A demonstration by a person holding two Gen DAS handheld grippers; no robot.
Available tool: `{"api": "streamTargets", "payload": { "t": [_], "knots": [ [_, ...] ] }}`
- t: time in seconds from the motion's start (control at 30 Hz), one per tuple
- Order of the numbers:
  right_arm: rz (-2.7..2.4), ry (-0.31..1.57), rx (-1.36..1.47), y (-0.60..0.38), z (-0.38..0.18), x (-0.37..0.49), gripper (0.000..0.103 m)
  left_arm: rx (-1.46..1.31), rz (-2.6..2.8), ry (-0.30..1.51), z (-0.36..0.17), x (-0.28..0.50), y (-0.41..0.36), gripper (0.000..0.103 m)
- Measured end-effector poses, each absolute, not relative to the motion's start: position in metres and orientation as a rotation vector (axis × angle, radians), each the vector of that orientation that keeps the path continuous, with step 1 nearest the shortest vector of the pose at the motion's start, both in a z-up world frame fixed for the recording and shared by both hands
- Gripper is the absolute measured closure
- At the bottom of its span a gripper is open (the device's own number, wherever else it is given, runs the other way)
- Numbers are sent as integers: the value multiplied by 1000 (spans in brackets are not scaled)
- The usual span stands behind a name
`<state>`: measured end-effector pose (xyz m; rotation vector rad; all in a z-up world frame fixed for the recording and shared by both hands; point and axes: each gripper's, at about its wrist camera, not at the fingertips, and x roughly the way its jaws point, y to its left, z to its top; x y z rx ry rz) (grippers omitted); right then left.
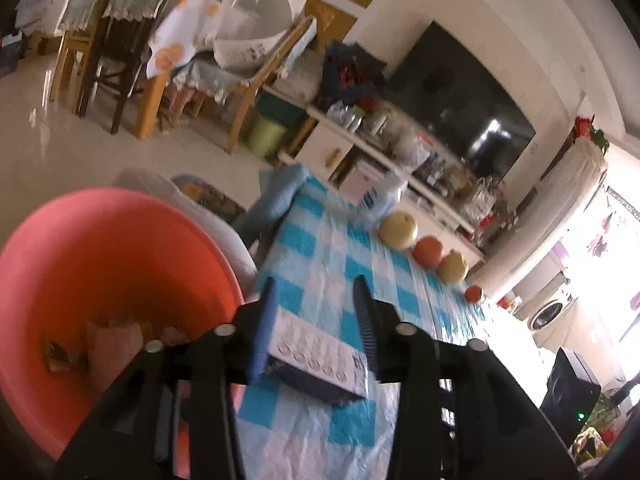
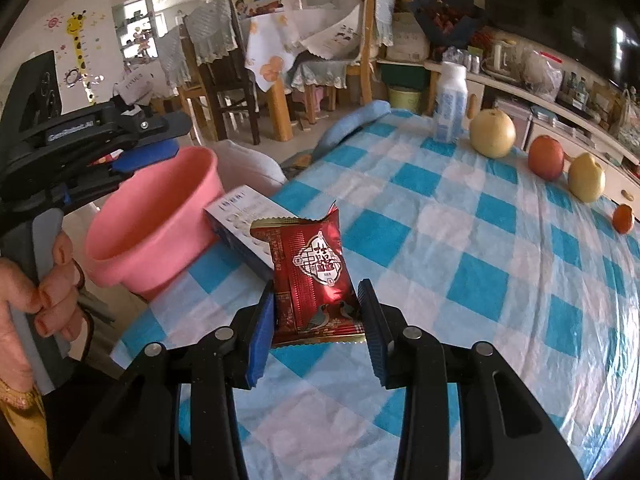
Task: Collect trash
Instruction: 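Lift the white printed box with the left gripper and turn it upright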
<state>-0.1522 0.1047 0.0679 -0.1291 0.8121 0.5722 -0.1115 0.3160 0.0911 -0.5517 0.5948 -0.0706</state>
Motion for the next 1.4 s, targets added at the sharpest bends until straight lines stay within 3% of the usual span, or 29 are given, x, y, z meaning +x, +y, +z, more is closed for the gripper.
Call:
{"api": "streamTargets", "payload": {
  "t": [0.07, 0.17, 0.47, 1.27, 1.4],
  "knots": [
    [563, 817, -131, 96, 65, -151, 61, -542, -52, 579, 92, -120, 302, 59],
    [554, 824, -125, 82, 61, -148, 61, -491, 11, 581, 92, -127, 278, 43],
    [571, 803, -89, 40, 62, -139, 61, -577, 194, 668, 67, -123, 233, 21],
    [689, 813, 152, -39, 80, -127, 61, -602, 648, 845, 19, -51, 229, 20],
    [695, 826, 183, -46, 81, -124, 61, -548, 620, 875, 18, -42, 224, 27]
  ]
}}
